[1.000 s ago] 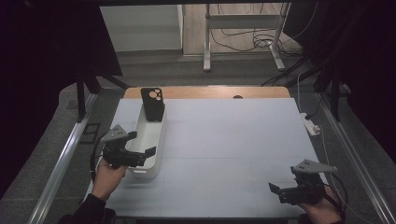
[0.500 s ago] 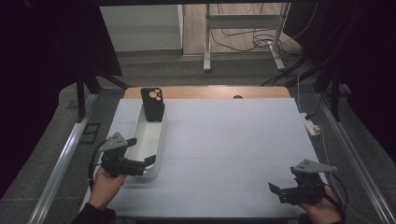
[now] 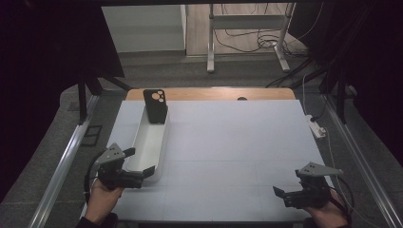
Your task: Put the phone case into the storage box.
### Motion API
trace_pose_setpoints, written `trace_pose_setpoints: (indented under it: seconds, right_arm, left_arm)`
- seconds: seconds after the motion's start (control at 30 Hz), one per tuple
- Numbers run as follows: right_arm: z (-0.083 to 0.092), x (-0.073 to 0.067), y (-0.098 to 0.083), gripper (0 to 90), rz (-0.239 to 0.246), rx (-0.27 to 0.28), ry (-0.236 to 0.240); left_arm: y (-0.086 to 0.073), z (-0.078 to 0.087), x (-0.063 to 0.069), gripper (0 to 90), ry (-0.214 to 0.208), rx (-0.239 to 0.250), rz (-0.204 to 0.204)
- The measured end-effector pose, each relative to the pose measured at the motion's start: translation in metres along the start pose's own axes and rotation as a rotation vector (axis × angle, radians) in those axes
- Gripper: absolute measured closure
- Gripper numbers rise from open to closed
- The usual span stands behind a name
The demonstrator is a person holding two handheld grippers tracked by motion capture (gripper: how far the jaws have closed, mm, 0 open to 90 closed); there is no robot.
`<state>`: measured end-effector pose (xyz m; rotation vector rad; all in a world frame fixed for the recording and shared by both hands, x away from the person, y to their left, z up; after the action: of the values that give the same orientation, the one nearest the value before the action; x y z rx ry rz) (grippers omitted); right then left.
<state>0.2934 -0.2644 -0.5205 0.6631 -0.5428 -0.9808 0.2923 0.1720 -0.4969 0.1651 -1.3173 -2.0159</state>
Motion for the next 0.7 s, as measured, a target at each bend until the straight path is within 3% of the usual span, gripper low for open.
trace_pose_setpoints:
  seconds: [0.3, 0.7]
  right_arm:
    - [0.0, 0.0, 0.0, 0.0, 0.001, 0.001, -0.001]
    - [0.0, 0.0, 0.0, 0.0, 0.002, -0.002, -0.002]
  left_arm:
    - [-0.008, 0.008, 0.0, 0.0, 0.019, -0.004, -0.009]
    - [-0.021, 0.022, 0.002, 0.0, 0.028, 0.004, 0.02]
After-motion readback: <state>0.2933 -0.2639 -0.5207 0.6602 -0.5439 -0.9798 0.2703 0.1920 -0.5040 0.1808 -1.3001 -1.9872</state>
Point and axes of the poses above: each handheld gripper's, and its own axes: z roughly backward along the jaws, y roughly out of its top, x roughly to its right, the point moved 10 cm from there along -z, roughly forward along the jaws, and after that the axes turned 13 degrees about -y, right-handed, at the moved point
